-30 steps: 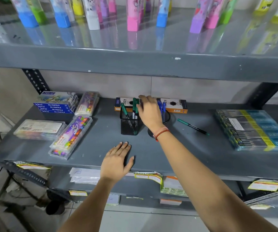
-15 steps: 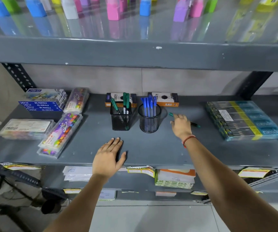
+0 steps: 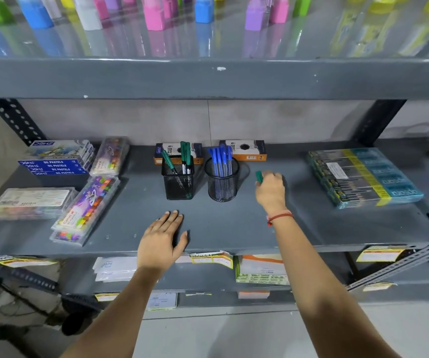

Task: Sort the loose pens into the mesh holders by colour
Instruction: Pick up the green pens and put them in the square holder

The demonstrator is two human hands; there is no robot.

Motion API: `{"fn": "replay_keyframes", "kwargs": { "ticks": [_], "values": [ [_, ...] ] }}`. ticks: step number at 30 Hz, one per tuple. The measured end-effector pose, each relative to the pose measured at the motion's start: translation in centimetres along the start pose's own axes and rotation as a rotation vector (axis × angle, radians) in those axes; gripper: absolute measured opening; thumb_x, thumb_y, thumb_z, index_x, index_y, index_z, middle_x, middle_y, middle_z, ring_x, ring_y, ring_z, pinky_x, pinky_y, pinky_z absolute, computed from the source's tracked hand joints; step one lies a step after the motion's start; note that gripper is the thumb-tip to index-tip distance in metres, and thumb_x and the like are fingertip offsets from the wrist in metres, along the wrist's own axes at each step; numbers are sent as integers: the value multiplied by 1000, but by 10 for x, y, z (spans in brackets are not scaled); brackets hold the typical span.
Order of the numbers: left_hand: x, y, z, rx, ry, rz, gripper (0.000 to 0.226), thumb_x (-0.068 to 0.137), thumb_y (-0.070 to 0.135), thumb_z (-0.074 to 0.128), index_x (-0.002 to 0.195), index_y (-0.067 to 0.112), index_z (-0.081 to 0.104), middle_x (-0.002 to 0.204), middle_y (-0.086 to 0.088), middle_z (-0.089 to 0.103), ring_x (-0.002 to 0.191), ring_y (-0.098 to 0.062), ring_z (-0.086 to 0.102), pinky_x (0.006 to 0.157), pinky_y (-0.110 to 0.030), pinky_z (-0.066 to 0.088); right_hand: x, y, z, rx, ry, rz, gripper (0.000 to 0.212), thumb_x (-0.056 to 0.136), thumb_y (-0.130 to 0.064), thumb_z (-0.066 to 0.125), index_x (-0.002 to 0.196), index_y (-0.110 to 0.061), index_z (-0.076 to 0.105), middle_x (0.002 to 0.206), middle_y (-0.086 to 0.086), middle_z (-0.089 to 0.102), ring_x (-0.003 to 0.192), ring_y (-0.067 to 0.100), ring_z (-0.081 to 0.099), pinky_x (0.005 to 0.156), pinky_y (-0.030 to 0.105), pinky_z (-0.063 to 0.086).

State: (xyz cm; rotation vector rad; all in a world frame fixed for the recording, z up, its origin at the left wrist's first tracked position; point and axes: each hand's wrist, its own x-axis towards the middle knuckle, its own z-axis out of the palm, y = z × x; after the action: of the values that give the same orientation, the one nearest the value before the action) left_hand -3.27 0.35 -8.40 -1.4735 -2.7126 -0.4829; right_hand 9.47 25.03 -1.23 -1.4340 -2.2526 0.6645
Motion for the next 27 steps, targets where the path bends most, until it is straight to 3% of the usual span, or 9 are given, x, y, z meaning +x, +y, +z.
{"fn": "replay_keyframes", "kwargs": {
  "ticks": [6, 10, 12, 15, 18, 22, 27],
  "values": [
    [-3, 2, -6, -4, -27, -6, 65, 86, 50, 23, 132, 13, 50, 141, -5, 49, 133, -23, 40, 110, -39, 31, -43, -55, -33, 422, 290, -195, 30, 89, -11, 62, 117, -3, 55, 102, 23, 61, 94, 33, 57, 83, 34, 46],
    [-2, 4, -7, -5, -37, -3, 65, 86, 50, 22, 133, 14, 49, 142, -4, 48, 134, -21, 38, 111, -38, 28, -38, -106, -42, 581, 343, -372, 27, 89, -14, 62, 113, -7, 55, 91, 17, 66, 77, 20, 59, 67, 10, 38],
    [-1, 3, -6, -15, -30, -2, 63, 87, 49, 24, 132, 14, 50, 141, -5, 49, 133, -22, 40, 110, -38, 29, -32, -128, -38, 629, 349, -452, 28, 88, -11, 63, 113, -5, 55, 89, 17, 67, 68, 19, 62, 65, 13, 44],
    [-1, 3, -4, -23, -12, 1, 60, 88, 46, 28, 130, 13, 53, 137, -6, 53, 131, -23, 43, 109, -40, 32, -23, -148, -22, 691, 289, -499, 32, 87, -10, 63, 117, -3, 53, 87, 20, 68, 76, 31, 65, 71, 34, 53],
    [-1, 2, -2, -23, 2, 5, 58, 87, 46, 31, 127, 12, 56, 134, -7, 56, 128, -24, 47, 107, -41, 35, -14, -155, 2, 596, 205, -534, 30, 91, -15, 60, 119, -5, 54, 94, 21, 69, 83, 33, 67, 72, 37, 57],
    [0, 0, -1, -13, 6, 4, 56, 87, 45, 33, 126, 12, 57, 133, -7, 57, 126, -24, 49, 105, -40, 36, -9, -147, 34, 394, 183, -599, 28, 95, -16, 54, 121, -6, 56, 99, 19, 69, 87, 32, 65, 71, 31, 52],
    [0, 0, 0, -8, 21, 10, 54, 87, 43, 35, 124, 11, 58, 131, -7, 59, 125, -24, 51, 105, -39, 37, -10, -133, 60, 318, 93, -542, 26, 96, -15, 51, 119, -6, 59, 106, 20, 69, 99, 33, 65, 82, 42, 57]
  ]
}}
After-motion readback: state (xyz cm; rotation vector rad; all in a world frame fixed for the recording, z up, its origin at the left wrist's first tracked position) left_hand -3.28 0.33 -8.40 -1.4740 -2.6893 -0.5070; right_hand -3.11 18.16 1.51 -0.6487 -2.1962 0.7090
